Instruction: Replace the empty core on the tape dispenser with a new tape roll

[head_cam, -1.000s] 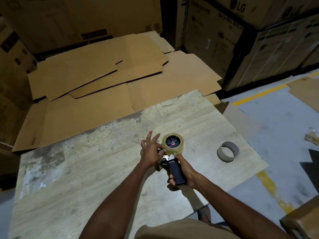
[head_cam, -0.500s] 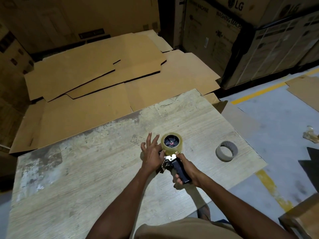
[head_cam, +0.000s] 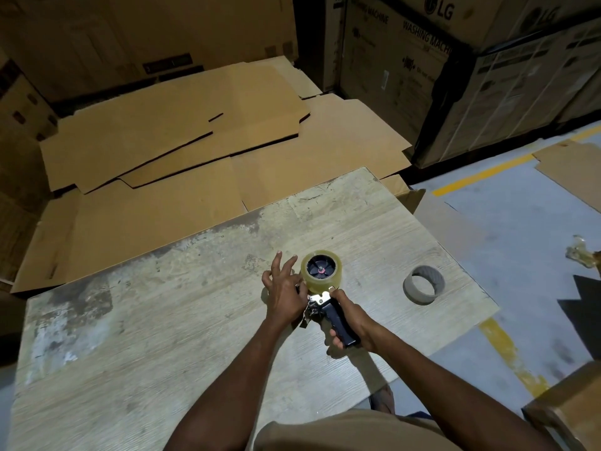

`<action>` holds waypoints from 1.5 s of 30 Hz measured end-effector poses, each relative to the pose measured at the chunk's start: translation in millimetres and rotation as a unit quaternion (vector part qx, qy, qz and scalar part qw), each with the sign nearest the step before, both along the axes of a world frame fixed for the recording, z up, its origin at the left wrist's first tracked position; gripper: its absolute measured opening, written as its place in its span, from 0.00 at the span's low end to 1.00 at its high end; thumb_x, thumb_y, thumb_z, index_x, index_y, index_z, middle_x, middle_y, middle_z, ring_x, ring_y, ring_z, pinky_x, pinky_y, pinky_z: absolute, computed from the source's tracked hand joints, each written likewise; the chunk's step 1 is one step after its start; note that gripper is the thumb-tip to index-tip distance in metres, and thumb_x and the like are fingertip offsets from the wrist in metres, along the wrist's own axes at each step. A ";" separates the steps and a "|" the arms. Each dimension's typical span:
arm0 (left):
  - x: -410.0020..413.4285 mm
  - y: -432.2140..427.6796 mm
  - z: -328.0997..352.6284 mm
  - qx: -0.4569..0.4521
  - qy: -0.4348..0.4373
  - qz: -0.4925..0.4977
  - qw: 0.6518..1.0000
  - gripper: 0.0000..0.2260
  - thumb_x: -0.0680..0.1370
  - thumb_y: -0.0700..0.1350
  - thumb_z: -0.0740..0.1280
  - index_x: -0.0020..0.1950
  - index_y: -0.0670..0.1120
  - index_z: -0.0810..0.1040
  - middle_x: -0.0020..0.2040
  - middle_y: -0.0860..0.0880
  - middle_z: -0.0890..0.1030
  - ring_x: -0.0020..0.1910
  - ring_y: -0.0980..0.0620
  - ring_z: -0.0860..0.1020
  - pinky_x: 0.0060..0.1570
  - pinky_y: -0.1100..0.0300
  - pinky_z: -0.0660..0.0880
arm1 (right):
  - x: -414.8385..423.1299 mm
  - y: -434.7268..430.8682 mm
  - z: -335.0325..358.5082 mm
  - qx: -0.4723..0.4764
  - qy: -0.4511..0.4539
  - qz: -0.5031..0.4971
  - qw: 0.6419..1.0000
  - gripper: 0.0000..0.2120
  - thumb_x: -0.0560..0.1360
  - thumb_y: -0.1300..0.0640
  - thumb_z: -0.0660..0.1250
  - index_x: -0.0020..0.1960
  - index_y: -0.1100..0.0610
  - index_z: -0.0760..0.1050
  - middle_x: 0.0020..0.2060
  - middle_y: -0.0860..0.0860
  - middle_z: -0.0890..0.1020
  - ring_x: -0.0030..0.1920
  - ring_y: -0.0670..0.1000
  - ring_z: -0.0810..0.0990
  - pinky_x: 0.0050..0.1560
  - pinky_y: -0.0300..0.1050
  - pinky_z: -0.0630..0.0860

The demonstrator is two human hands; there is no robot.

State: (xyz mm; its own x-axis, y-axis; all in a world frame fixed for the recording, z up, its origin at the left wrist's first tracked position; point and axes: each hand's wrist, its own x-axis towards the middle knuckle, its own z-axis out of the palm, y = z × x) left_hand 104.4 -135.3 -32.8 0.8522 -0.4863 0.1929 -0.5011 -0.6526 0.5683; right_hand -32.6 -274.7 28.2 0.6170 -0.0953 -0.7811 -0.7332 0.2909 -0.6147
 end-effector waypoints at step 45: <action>-11.2 -6.3 6.1 0.050 -0.002 0.036 0.998 0.08 0.73 0.54 0.78 0.44 0.50 0.88 0.78 0.51 0.70 0.82 0.46 0.50 0.72 0.41 0.55 | 4.4 -12.1 -20.8 0.020 0.019 0.034 0.999 0.39 0.71 0.26 0.64 0.55 0.63 0.77 0.34 0.58 0.77 0.31 0.55 0.77 0.31 0.45 0.75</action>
